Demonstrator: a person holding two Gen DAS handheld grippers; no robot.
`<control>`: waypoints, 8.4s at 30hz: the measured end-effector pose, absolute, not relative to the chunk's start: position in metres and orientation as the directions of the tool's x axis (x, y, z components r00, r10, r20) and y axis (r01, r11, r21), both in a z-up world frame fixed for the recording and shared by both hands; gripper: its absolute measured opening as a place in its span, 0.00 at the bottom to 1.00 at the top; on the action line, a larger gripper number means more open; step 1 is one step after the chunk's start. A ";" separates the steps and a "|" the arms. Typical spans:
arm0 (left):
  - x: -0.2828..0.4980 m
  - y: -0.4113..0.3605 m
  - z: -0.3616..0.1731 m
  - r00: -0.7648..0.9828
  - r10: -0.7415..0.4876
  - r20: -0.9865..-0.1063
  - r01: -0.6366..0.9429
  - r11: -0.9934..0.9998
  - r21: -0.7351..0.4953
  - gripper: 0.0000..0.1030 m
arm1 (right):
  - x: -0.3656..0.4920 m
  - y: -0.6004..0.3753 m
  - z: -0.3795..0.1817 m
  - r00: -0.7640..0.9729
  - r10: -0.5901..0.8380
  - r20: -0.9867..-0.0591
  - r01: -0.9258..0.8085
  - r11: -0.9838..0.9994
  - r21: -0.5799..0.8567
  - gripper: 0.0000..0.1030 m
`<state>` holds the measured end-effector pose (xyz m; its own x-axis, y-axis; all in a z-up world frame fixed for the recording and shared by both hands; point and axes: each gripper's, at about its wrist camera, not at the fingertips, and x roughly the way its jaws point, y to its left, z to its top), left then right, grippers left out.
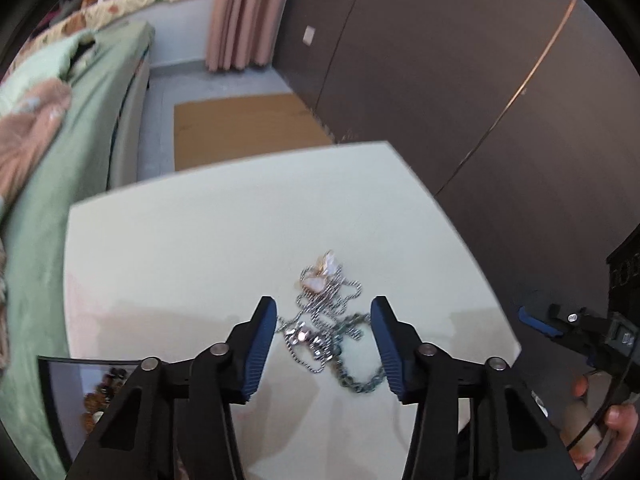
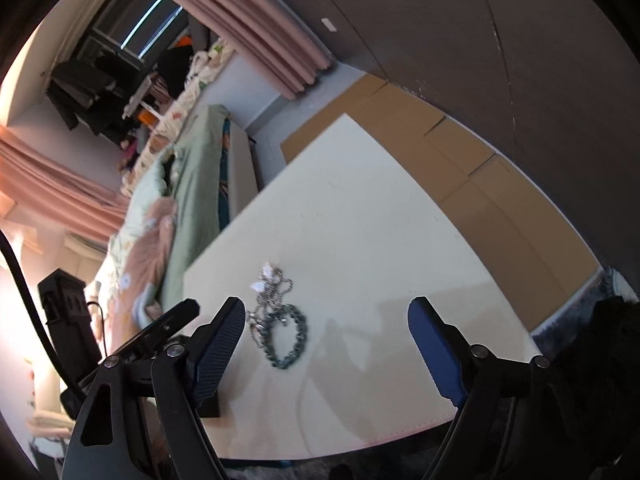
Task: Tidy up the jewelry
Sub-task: 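Reach the left gripper to the silver chain's bear charm and grasp it, then lift the silver chain with the left gripper while the right gripper grasps the green bead bracelet, then carry the chain and bracelet over the black box and open both grippers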
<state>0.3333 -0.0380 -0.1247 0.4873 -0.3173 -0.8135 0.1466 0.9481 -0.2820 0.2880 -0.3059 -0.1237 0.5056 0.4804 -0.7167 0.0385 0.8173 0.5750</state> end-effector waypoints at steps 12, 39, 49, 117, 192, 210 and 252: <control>0.347 -0.050 -0.162 0.436 -0.234 -0.869 0.133 0.972 -0.195 0.39 | 0.303 -0.295 -0.147 0.413 0.517 -0.750 0.023 0.817 0.576 0.83; 0.334 -0.043 -0.177 0.415 -0.202 -0.887 0.070 0.979 -0.191 0.05 | 0.301 -0.290 -0.153 0.365 0.500 -0.786 0.021 0.839 0.544 0.83; 0.317 -0.027 -0.117 0.537 -0.319 -0.781 0.108 0.944 -0.311 0.00 | 0.298 -0.286 -0.152 0.372 0.467 -0.802 0.011 0.862 0.507 0.83; 0.309 -0.036 -0.125 0.540 -0.253 -0.803 0.058 0.963 -0.265 0.18 | 0.293 -0.279 -0.154 0.365 0.462 -0.809 -0.011 0.871 0.492 0.83; 0.200 0.080 0.132 0.912 -0.147 -0.383 0.037 0.959 -0.281 0.18 | 0.282 -0.179 -0.082 0.477 0.606 -0.637 -0.252 0.788 0.561 0.10; 0.222 0.075 0.071 0.863 -0.190 -0.468 0.030 0.944 -0.328 0.18 | 0.281 -0.177 -0.085 0.467 0.614 -0.636 -0.264 0.784 0.562 0.10; 0.252 0.143 -0.070 0.713 -0.241 -0.658 -0.192 0.836 -0.514 0.55 | 0.274 -0.105 -0.085 0.383 0.750 -0.539 -0.400 0.661 0.635 0.10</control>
<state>0.2516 0.1426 -0.0702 0.7131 -0.2414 -0.6582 -0.1920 0.8357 -0.5145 0.2736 -0.1054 -0.0851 0.3829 0.7499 -0.5395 -0.4002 0.6610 0.6348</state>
